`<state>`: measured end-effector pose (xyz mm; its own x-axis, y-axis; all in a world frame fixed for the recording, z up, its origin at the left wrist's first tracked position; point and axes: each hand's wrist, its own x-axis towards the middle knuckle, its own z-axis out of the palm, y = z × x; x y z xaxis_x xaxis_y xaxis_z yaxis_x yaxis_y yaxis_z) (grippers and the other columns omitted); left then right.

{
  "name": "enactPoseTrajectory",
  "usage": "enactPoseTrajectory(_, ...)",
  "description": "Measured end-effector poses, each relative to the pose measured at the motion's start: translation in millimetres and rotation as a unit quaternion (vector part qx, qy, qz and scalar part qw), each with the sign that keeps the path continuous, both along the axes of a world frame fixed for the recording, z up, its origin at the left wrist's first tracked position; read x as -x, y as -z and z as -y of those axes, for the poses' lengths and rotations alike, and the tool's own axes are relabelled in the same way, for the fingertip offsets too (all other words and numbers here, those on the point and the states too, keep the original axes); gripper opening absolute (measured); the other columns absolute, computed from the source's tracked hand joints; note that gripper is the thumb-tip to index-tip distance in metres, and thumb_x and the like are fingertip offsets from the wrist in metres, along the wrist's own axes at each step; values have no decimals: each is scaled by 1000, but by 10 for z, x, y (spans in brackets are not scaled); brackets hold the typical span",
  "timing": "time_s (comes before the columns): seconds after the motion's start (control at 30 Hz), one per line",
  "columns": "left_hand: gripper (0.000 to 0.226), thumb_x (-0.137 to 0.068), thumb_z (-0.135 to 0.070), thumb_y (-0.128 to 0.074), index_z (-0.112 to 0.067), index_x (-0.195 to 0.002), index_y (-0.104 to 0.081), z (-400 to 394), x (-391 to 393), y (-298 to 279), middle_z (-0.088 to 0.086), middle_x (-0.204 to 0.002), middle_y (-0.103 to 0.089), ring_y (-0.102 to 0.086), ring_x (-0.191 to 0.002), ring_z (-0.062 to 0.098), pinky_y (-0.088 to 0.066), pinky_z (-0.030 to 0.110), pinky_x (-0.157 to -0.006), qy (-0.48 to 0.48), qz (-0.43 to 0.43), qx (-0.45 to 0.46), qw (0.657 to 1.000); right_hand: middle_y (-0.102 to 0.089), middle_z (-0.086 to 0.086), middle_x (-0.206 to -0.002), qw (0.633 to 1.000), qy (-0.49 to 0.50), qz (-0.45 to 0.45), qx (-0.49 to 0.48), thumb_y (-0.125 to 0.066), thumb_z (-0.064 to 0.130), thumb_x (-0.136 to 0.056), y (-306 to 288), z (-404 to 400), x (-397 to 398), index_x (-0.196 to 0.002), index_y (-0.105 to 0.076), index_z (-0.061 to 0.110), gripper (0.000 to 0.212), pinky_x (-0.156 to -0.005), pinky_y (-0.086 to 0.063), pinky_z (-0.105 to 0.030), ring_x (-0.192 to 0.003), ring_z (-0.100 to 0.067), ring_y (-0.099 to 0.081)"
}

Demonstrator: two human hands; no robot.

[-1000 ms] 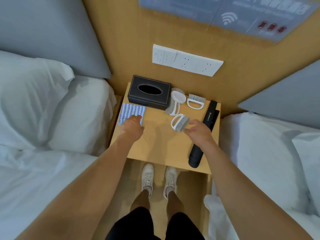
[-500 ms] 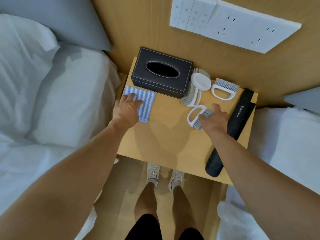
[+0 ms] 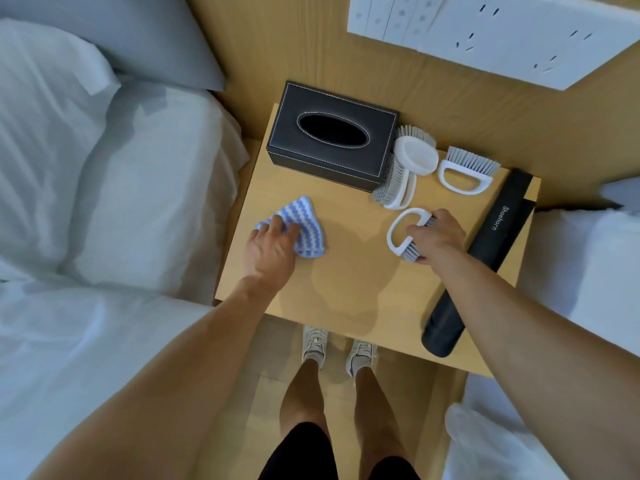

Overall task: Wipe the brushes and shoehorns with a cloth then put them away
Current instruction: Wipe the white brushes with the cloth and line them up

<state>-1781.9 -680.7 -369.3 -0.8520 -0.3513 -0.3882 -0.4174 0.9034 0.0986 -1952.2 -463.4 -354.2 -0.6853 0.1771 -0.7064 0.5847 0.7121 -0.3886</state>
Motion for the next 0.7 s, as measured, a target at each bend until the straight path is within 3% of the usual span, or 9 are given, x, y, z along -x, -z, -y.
enactPoseTrajectory(0.1,23,-90,-15,-58,-8,-111,-64,-35,24,-35,16,-109,-57,-60,-91,37,-43,36,-70,-99,-31,-109,989,-55,1,-107,999,11,7,47,-72,17,-85,-22,-112,-36,-108,-55,25,30,-75,-61,-49,-100,-26,-58)
enactPoseTrajectory(0.17,14,-90,-14,-61,0,-93,-62,-73,67,-123,22,-99,-59,-60,-85,39,-41,34,-65,-154,-32,-190,969,-57,0,-115,994,36,36,101,-67,13,-88,-122,-147,-72,-111,-57,25,27,-65,-58,-41,-101,-24,-58)
enactPoseTrajectory(0.23,11,-89,-9,-59,-1,-81,-58,-144,117,-275,24,-90,-63,-62,-74,33,-49,37,-64,-242,-36,-294,924,-57,0,-119,985,44,67,155,-63,10,-91,-269,-167,-113,-114,-59,26,29,-59,-55,-35,-98,-20,-60)
enactPoseTrajectory(0.27,12,-88,-7,-57,-3,-77,-57,-193,142,-376,21,-85,-65,-63,-66,24,-52,32,-60,-290,-45,-343,892,-58,0,-120,979,41,79,183,-62,9,-92,-359,-174,-129,-117,-60,27,30,-60,-56,-36,-97,-19,-60)
enactPoseTrajectory(0.37,11,-89,-8,-53,-6,-87,-63,-312,210,-789,6,-82,-67,-62,-65,11,-48,18,-56,-353,-90,-418,832,-61,-7,-128,953,34,110,279,-60,6,-94,-688,-205,-175,-124,-62,28,38,-74,-60,-45,-111,-28,-62)
enactPoseTrajectory(0.47,14,-86,-8,-53,0,-94,-60,-436,290,-1320,13,-88,-65,-62,-78,20,-49,33,-69,-343,-136,-482,795,-64,-13,-127,914,43,122,384,-59,3,-96,-1117,-258,-258,-124,-63,28,37,-75,-60,-46,-109,-31,-65)
enactPoseTrajectory(0.53,23,-80,-13,-53,-1,-98,-59,-520,333,-1702,17,-92,-65,-63,-82,23,-50,39,-72,-319,-165,-501,787,-67,-15,-124,894,36,107,434,-59,4,-97,-1424,-298,-324,-132,-59,25,40,-76,-60,-42,-105,-29,-68)
enactPoseTrajectory(0.6,27,-81,-15,-53,-12,-106,-62,-612,357,-2065,9,-96,-68,-67,-88,22,-55,42,-76,-282,-188,-508,792,-70,-15,-121,881,16,88,464,-59,7,-98,-1732,-337,-402,-135,-58,26,42,-79,-60,-39,-106,-28,-70)
enactPoseTrajectory(0.7,44,-89,-5,-54,-28,-126,-59,-766,368,-2485,-6,-111,-68,-67,-99,12,-58,34,-84,-212,-223,-513,801,-72,-12,-117,883,-8,42,468,-60,10,-98,-2168,-352,-515,-126,-63,35,38,-75,-59,-36,-106,-27,-70)
